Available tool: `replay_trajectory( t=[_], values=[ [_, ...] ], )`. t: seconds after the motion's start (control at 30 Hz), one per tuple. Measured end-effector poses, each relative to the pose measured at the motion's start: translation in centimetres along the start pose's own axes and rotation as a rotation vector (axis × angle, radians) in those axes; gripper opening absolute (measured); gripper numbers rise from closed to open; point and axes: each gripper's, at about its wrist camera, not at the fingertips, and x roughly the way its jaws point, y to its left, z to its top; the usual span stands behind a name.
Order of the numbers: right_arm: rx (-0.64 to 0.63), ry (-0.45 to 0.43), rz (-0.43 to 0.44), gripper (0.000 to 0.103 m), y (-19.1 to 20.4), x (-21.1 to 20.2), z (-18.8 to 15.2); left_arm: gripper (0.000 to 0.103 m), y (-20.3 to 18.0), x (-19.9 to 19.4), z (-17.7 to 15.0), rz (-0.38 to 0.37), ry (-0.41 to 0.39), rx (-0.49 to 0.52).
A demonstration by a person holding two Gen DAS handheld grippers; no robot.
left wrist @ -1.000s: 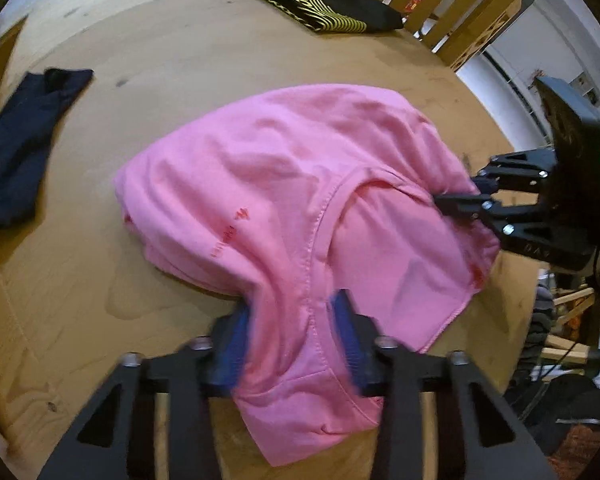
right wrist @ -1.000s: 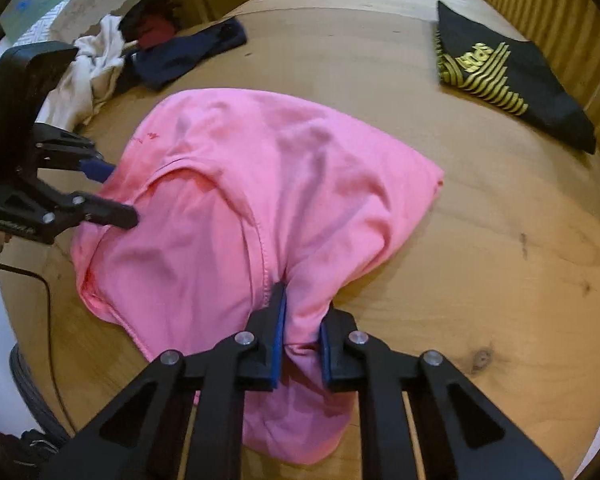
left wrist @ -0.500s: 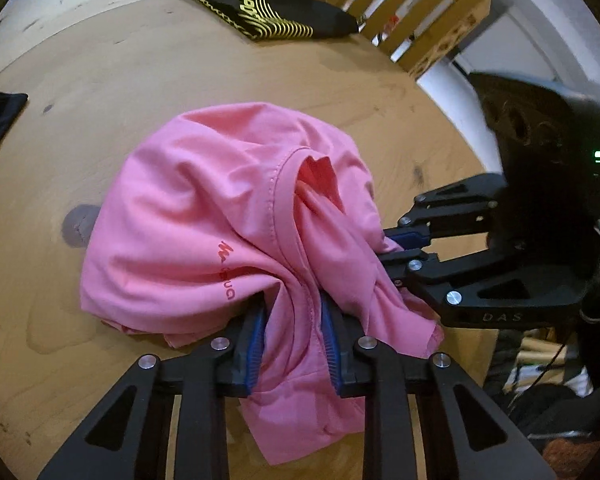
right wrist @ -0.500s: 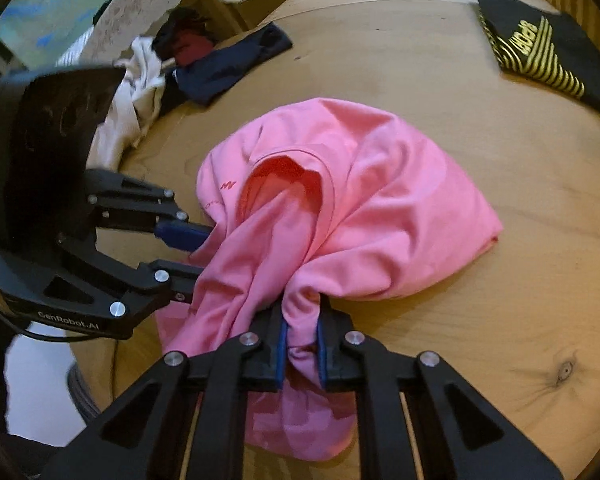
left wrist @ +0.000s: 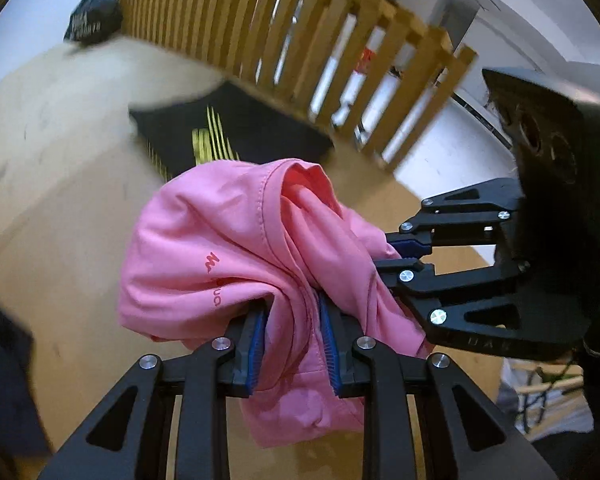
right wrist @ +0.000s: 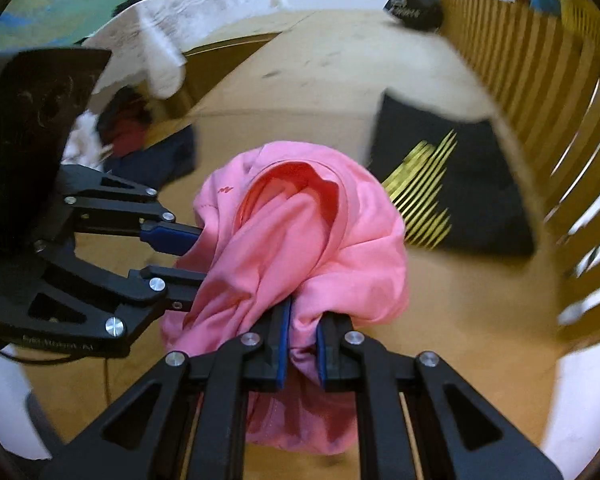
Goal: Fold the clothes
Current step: 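Carry the shirt with both grippers onto the black SPORT garment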
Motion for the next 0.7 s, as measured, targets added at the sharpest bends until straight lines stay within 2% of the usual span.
replay_trajectory(
  t=[0.17, 0.33, 0.53, 0.7],
  values=[
    [-0.029, 0.001, -0.095, 0.011, -5.3, 1.1, 5.4, 0.022, 1.7, 3.7, 7.6, 0.046, -0.025, 0.019],
    [-0.041, 0.015, -0.142, 0.011, -9.7, 4.7, 8.9, 0.022, 4.2, 7.1, 11.5, 0.06, -0.008, 0.007],
    [-0.048, 0.046, -0.177, 0.011, -13.7, 8.8, 10.8, 0.021, 6.0, 12.1, 14.7, 0.076, 0.022, -0.009],
    [-0.056, 0.065, -0.176, 0.011, -15.5, 11.0, 10.2, 0.022, 6.7, 15.6, 15.2, 0.082, 0.085, -0.012]
  ],
)
